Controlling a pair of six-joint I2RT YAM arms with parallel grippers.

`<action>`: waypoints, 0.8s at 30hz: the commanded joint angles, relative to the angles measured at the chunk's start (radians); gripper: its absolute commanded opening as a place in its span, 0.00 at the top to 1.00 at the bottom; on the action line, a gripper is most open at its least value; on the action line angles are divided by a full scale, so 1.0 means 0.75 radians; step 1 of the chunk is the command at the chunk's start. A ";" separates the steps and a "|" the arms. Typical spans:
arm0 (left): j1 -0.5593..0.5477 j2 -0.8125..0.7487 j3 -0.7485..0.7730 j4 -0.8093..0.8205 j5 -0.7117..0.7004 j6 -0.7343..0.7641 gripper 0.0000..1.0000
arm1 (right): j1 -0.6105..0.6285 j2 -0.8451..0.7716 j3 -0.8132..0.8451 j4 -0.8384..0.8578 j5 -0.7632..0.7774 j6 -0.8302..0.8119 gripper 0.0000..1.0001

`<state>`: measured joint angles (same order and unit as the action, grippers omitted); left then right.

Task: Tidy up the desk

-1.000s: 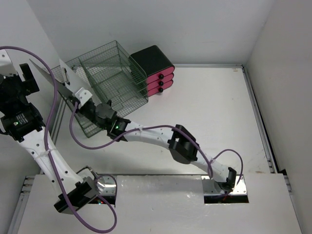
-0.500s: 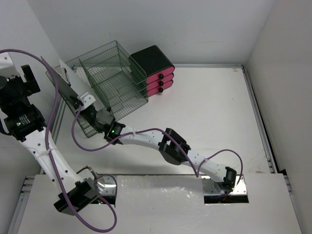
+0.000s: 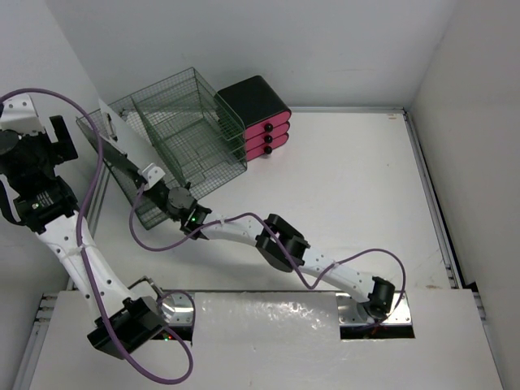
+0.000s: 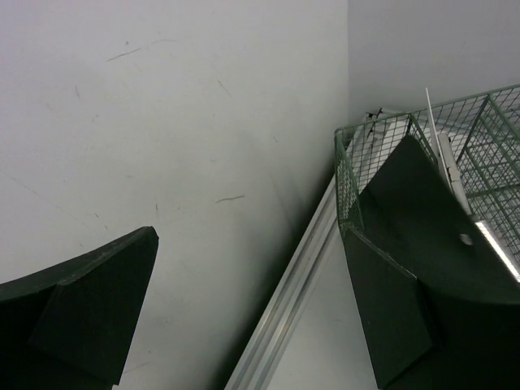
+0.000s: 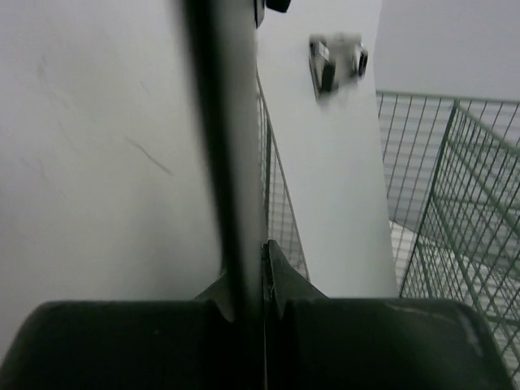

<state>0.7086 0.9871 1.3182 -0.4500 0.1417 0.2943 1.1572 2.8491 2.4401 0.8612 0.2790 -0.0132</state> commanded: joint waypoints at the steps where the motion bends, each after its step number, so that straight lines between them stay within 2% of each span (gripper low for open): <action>1: 0.008 0.001 -0.041 0.076 0.024 0.023 0.02 | -0.019 0.022 0.068 0.069 -0.053 -0.064 1.00; 8: 0.010 0.007 -0.080 0.091 0.018 0.039 0.02 | -0.017 0.044 0.048 0.056 -0.035 -0.017 1.00; 9: 0.010 0.009 -0.080 0.091 0.020 0.045 0.02 | -0.013 0.040 0.048 0.067 -0.037 -0.009 0.96; 12: 0.010 0.015 -0.085 0.097 0.020 0.049 0.02 | 0.003 0.012 0.035 0.073 -0.053 -0.009 0.64; 13: 0.010 0.013 -0.089 0.099 0.020 0.049 0.02 | 0.005 0.000 0.023 0.077 -0.057 -0.011 0.44; 14: 0.010 0.009 -0.093 0.103 0.022 0.051 0.03 | 0.009 -0.015 -0.003 0.093 -0.063 -0.019 0.38; 17: 0.008 -0.011 -0.121 0.101 0.034 0.064 0.02 | 0.032 -0.072 -0.020 0.112 -0.088 -0.052 0.34; 24: 0.008 -0.021 -0.072 0.052 0.116 0.092 0.01 | 0.044 -0.227 -0.065 0.128 -0.067 -0.044 0.33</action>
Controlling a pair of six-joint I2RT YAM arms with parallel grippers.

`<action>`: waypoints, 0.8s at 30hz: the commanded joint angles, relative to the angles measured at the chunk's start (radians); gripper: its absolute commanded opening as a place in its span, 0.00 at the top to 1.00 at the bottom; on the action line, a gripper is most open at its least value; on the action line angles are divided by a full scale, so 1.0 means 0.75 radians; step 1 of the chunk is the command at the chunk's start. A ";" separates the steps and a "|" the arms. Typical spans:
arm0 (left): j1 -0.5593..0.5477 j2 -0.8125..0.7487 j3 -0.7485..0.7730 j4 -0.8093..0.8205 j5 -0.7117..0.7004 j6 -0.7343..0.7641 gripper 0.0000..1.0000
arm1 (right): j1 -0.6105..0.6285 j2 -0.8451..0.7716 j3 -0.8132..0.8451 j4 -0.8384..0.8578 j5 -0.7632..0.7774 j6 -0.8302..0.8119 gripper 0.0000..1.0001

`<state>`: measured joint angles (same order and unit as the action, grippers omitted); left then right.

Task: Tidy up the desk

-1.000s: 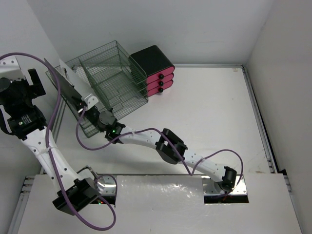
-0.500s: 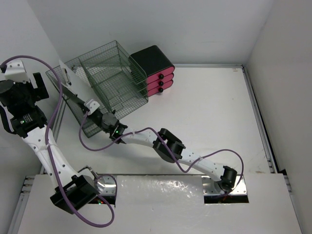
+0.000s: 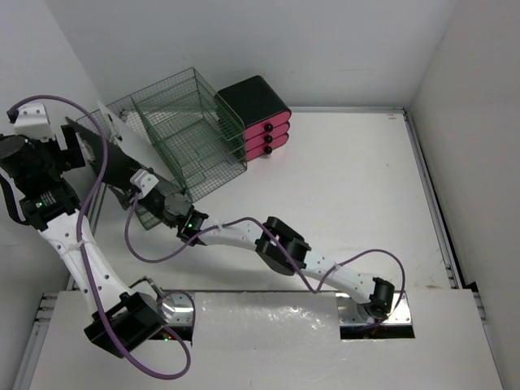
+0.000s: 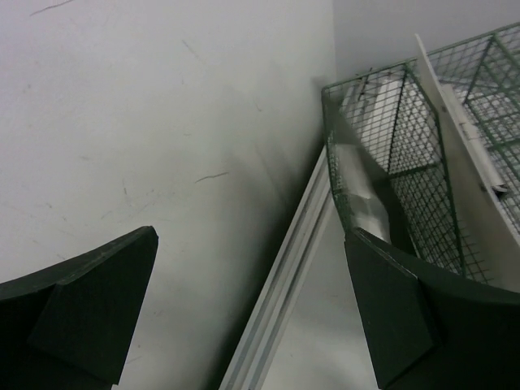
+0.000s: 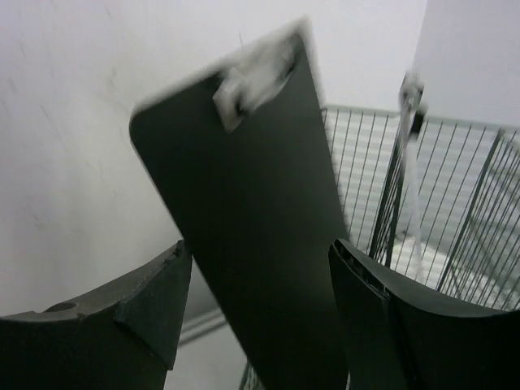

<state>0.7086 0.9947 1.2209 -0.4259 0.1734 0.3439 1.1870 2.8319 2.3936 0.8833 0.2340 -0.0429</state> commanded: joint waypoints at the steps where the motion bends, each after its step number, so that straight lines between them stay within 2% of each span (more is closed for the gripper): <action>1: 0.010 -0.030 0.084 0.008 0.124 0.032 0.01 | 0.005 -0.229 -0.051 0.101 -0.005 -0.008 0.33; 4: 0.010 -0.027 0.133 -0.068 0.263 0.095 0.01 | 0.007 -0.297 -0.115 0.107 0.021 -0.008 0.33; 7: 0.008 -0.027 0.160 -0.150 0.347 0.139 0.00 | 0.005 -0.283 -0.079 0.078 0.064 -0.014 0.37; 10: 0.010 -0.023 0.143 -0.146 0.317 0.139 0.00 | -0.002 -0.286 -0.119 0.131 0.081 -0.002 0.37; 15: 0.008 -0.025 0.139 -0.150 0.303 0.141 0.00 | -0.002 -0.411 -0.311 0.258 -0.079 0.000 0.35; 19: 0.010 -0.019 0.188 -0.174 0.333 0.141 0.01 | -0.002 -0.697 -0.808 0.324 -0.152 -0.035 0.27; 20: 0.008 -0.017 0.196 -0.181 0.339 0.139 0.00 | -0.002 -0.841 -0.904 0.315 -0.187 -0.049 0.24; 21: 0.008 -0.015 0.203 -0.183 0.350 0.137 0.00 | -0.002 -0.922 -0.994 0.277 -0.201 -0.090 0.21; 22: 0.010 -0.011 0.217 -0.185 0.372 0.133 0.00 | -0.004 -1.006 -1.177 0.242 -0.204 -0.092 0.18; 23: 0.010 -0.009 0.221 -0.191 0.382 0.131 0.00 | -0.012 -1.181 -1.266 0.120 -0.238 -0.110 0.12; 24: 0.008 -0.005 0.227 -0.195 0.415 0.124 0.01 | -0.022 -1.267 -1.388 0.014 -0.255 -0.123 0.02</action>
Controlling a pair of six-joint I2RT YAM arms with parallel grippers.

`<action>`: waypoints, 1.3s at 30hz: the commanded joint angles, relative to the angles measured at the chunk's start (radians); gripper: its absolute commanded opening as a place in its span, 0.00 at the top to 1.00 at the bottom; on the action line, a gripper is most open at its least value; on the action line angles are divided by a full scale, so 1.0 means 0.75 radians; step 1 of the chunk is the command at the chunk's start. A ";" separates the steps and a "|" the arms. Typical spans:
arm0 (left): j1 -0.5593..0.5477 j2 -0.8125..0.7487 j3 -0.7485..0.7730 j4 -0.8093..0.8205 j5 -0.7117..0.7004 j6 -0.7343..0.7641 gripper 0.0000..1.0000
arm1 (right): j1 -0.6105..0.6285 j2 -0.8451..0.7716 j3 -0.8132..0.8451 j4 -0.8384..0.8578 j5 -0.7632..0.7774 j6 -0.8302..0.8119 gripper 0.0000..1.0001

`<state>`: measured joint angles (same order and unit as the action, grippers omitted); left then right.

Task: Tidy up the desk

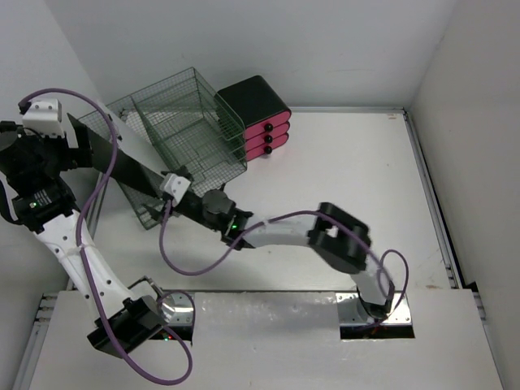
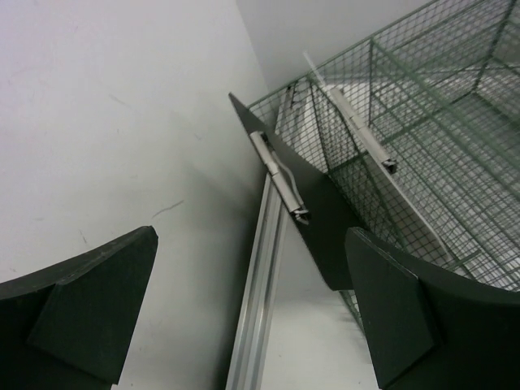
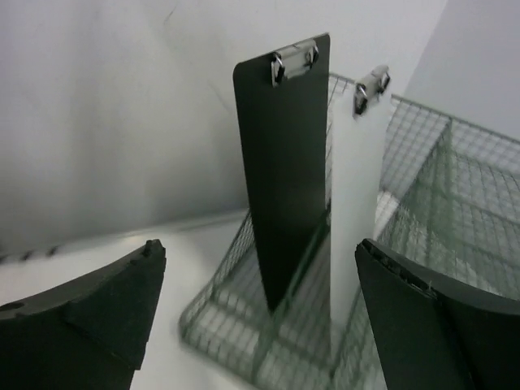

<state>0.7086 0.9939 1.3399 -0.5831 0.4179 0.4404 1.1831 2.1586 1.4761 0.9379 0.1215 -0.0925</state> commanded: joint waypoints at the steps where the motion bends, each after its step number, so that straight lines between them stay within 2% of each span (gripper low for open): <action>1: 0.008 0.000 0.073 0.013 0.107 -0.010 0.00 | -0.025 -0.447 -0.193 -0.188 -0.097 -0.069 0.02; 2: 0.004 0.006 0.083 0.004 0.130 -0.017 0.00 | -0.033 -0.570 -0.179 -0.525 -0.007 -0.087 0.01; 4: -0.036 0.051 0.117 -0.052 0.238 -0.033 0.00 | -0.104 -0.644 -0.105 -0.903 0.209 -0.039 0.01; 5: -0.073 0.074 0.164 -0.081 0.251 -0.043 0.00 | -0.147 -0.695 -0.062 -1.209 0.251 0.067 0.01; 7: -0.304 0.127 0.193 -0.116 0.155 -0.092 0.00 | -0.341 -0.765 -0.098 -1.484 0.274 0.290 0.01; 8: -0.396 0.133 0.183 -0.106 0.009 -0.121 0.00 | -0.419 -0.858 -0.212 -1.524 0.229 0.358 0.01; 9: -0.502 0.135 0.173 -0.082 -0.070 -0.155 0.00 | -0.606 -0.914 -0.294 -1.541 0.152 0.415 0.01; 10: -0.687 0.131 0.165 -0.078 -0.147 -0.162 0.00 | -0.713 -0.977 -0.382 -1.537 0.082 0.545 0.01; 11: -0.764 0.121 0.138 -0.071 -0.278 -0.172 0.00 | -0.911 -1.122 -0.586 -1.480 -0.010 0.609 0.01; 14: -1.018 0.100 0.051 -0.035 -0.440 -0.166 0.00 | -1.139 -1.341 -0.942 -1.366 0.069 0.694 0.01; 15: -1.097 0.092 0.022 -0.024 -0.457 -0.144 0.00 | -1.249 -1.466 -1.012 -1.345 0.172 0.694 0.01; 19: -1.174 0.060 -0.150 0.039 -0.502 -0.086 0.00 | -1.303 -1.632 -1.213 -1.287 0.357 0.600 0.01; 25: -1.180 0.039 -0.261 0.035 -0.424 -0.057 0.00 | -1.310 -1.533 -1.158 -1.553 0.564 0.704 0.01; 39: -1.184 0.014 -0.236 -0.035 -0.490 -0.064 0.00 | -1.312 -1.526 -1.211 -1.512 0.593 0.747 0.01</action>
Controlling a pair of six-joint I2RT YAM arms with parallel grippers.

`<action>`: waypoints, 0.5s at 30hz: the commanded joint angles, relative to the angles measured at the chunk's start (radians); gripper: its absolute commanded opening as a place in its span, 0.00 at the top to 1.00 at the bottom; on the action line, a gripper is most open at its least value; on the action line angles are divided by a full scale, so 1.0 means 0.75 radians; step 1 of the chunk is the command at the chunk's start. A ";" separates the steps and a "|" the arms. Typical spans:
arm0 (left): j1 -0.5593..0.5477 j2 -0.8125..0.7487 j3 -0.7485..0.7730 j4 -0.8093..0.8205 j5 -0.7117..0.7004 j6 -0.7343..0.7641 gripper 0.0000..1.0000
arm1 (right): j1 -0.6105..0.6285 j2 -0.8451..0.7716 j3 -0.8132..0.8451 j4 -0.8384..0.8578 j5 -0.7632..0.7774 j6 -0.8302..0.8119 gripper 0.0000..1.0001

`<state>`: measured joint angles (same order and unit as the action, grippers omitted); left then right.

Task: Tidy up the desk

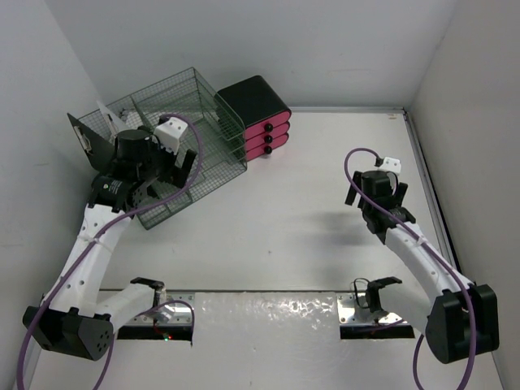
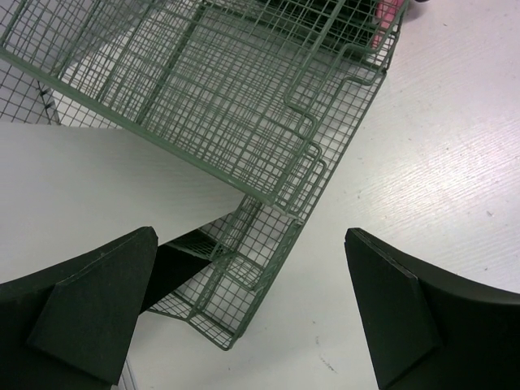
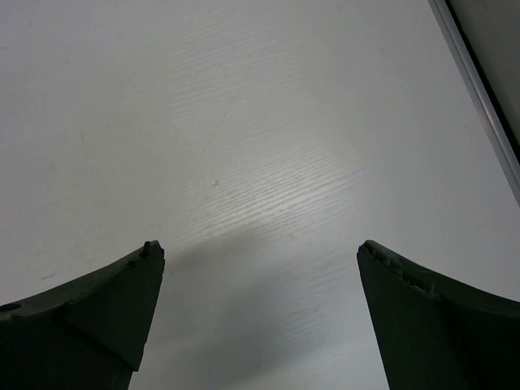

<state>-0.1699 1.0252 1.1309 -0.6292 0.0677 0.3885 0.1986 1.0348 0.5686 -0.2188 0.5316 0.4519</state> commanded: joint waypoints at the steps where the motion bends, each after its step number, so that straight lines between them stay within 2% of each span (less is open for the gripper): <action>1: -0.013 -0.029 0.047 0.027 -0.019 0.006 0.01 | 0.001 -0.030 0.001 0.028 0.048 0.013 0.01; 15: -0.013 -0.037 0.041 0.007 -0.039 0.030 0.01 | 0.001 -0.136 -0.071 0.114 0.077 -0.017 0.01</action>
<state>-0.1703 1.0252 1.1313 -0.6357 0.0444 0.3973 0.1986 0.9558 0.5217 -0.1902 0.5709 0.4458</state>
